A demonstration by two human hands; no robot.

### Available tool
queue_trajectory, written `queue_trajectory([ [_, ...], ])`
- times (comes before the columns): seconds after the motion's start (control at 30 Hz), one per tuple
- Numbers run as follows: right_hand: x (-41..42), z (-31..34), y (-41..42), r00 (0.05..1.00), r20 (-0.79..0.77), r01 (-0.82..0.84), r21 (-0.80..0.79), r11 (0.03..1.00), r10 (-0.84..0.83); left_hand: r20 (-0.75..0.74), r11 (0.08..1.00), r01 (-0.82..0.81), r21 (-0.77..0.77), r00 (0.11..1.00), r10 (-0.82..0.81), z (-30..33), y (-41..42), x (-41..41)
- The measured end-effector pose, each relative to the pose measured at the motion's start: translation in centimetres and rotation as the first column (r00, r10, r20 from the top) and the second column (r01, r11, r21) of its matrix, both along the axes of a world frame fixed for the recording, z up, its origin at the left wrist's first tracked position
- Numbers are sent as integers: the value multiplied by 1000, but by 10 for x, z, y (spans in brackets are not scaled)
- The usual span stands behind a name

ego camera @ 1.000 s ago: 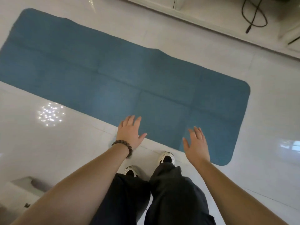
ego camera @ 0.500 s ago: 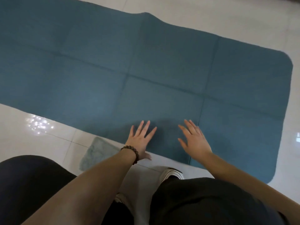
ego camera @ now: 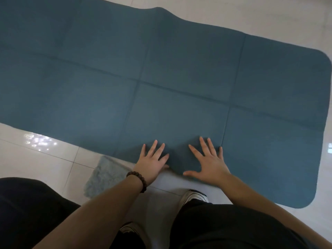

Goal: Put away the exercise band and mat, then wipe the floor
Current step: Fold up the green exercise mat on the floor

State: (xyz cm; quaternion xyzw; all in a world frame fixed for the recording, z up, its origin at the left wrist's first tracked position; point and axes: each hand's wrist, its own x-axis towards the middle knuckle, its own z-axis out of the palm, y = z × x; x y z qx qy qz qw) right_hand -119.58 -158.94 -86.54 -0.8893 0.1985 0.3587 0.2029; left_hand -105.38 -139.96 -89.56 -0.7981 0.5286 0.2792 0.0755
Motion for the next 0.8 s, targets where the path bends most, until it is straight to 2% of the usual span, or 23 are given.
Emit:
queue_trajectory([
  [0.07, 0, 6, 10, 997, -33, -75, 24, 997, 76, 79, 985, 34, -168, 997, -21, 1, -2, -1],
  [0.13, 0, 10, 16, 991, -47, -123, 5, 992, 123, 83, 924, -44, -379, 993, 82, 8, -9, -2],
  [0.2, 3, 17, 15, 996, 85, -35, -87, 996, 42, 66, 857, -132, -497, 980, 189, 27, -26, 5],
  [0.23, 7, 22, 10, 979, 204, 29, -169, 985, 6, 76, 839, -148, -524, 973, 219, 36, -35, 11],
  [0.33, 25, 49, -12, 910, 414, 129, -357, 925, 33, 149, 782, -98, -616, 960, 238, 65, -63, 37],
  [0.4, 44, 67, -32, 848, 526, 188, -409, 893, 63, 184, 746, -34, -665, 961, 208, 87, -85, 60],
  [0.67, 130, 119, -124, 758, 643, 283, -475, 833, 109, 413, 683, 207, -701, 898, 152, 140, -183, 158],
  [0.8, 166, 129, -169, 758, 634, 282, -528, 802, 151, 524, 607, 268, -748, 801, 291, 149, -227, 188],
])
